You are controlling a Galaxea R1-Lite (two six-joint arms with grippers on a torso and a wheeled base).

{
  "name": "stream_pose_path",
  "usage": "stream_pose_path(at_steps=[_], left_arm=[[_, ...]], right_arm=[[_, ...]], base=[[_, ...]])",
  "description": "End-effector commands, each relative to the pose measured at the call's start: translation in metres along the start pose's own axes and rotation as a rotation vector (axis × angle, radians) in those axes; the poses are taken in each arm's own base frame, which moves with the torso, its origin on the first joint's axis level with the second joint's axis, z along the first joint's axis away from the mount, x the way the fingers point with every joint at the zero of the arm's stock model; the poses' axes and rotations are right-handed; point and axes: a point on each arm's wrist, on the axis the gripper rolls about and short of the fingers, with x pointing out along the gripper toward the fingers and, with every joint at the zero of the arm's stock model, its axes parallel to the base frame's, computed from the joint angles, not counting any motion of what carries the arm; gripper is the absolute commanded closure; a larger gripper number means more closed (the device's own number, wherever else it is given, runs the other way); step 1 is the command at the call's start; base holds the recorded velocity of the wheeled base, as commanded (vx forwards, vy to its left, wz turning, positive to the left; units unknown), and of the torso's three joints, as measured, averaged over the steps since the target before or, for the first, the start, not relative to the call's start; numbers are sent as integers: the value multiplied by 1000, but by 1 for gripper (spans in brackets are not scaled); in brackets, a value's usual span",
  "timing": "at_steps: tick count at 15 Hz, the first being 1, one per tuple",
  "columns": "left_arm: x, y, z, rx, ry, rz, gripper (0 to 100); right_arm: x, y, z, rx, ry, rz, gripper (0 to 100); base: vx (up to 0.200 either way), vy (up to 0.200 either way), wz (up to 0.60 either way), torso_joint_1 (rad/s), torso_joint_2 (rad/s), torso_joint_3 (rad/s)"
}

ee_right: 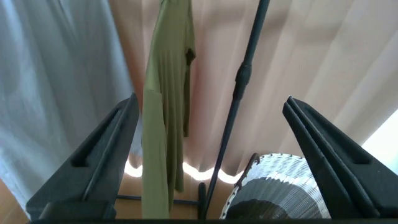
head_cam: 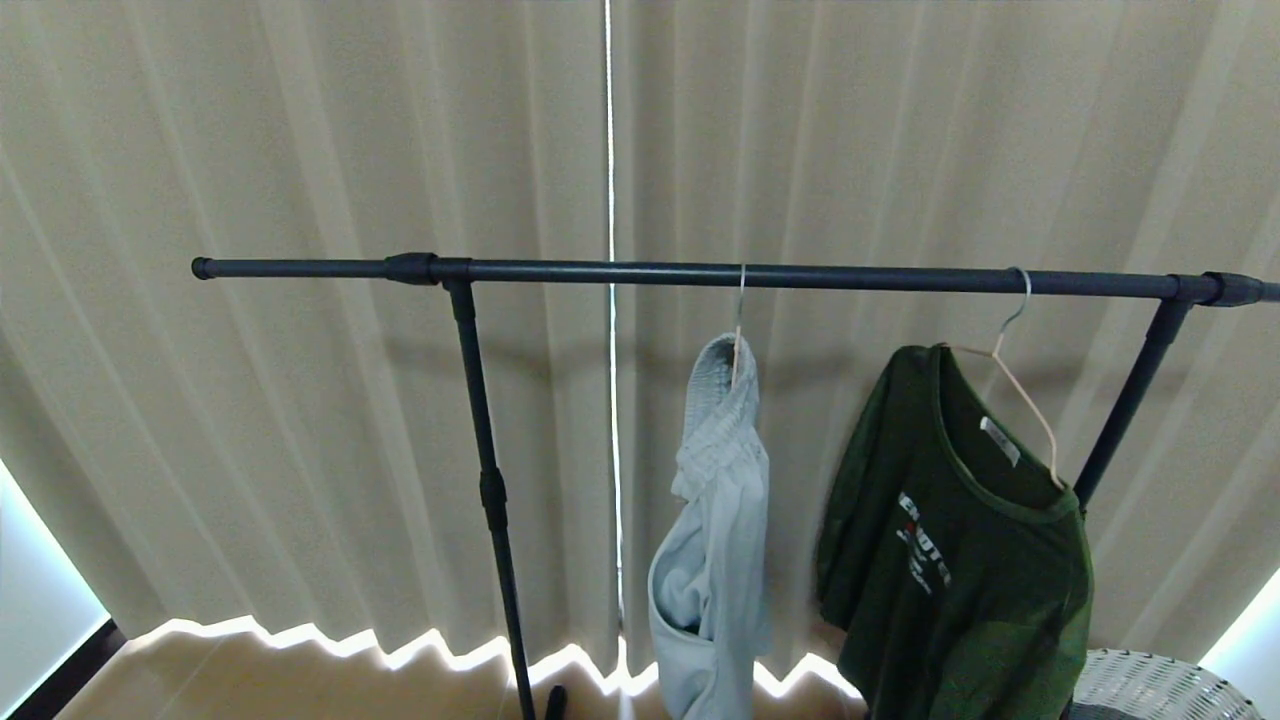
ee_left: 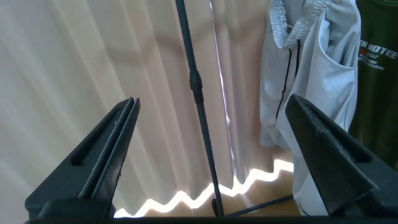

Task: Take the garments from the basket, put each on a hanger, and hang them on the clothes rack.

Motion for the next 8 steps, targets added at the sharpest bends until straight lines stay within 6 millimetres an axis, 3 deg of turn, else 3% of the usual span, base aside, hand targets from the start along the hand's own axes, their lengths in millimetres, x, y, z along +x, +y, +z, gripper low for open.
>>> stream_pose_path(at_steps=[1, 8], left_arm=[[0, 0, 0, 1, -1, -2, 0], [0, 2, 1, -125, -8, 84, 0]], right_arm=[[1, 0, -1, -1, 11, 3, 0], [1, 0, -1, 83, 3, -5, 0]], base=[[0, 0, 0, 0, 0, 0], [0, 0, 0, 0, 0, 0]])
